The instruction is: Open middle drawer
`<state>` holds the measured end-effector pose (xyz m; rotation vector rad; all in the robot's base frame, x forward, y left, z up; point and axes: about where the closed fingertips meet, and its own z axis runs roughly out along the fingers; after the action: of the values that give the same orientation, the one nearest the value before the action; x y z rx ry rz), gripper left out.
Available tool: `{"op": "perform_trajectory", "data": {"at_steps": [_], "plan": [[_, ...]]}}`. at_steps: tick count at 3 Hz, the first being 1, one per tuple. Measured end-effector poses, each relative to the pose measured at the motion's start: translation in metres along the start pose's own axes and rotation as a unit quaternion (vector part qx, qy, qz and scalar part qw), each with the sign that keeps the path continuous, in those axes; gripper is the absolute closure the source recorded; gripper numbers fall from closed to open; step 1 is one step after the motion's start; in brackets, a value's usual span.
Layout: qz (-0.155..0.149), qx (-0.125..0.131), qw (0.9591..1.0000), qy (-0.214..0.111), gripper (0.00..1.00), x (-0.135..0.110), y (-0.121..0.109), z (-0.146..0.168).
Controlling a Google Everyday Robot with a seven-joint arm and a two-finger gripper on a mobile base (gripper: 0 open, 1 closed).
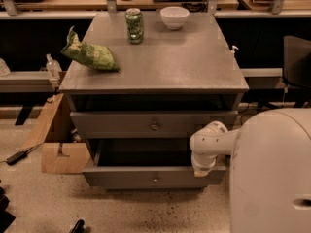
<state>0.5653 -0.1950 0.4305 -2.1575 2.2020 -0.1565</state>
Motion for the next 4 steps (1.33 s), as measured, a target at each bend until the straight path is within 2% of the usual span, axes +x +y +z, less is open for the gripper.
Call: {"op": "perform_trajectory", "data": {"at_steps": [1,4], "plan": [[-0.012,-0.026,0.9996,-0.006,1.0,-0.0009,0.032,0.0031],[-0.012,-0.026,0.9996,-0.006,1.0,-0.0007,0.0315,-0.0023]]}}
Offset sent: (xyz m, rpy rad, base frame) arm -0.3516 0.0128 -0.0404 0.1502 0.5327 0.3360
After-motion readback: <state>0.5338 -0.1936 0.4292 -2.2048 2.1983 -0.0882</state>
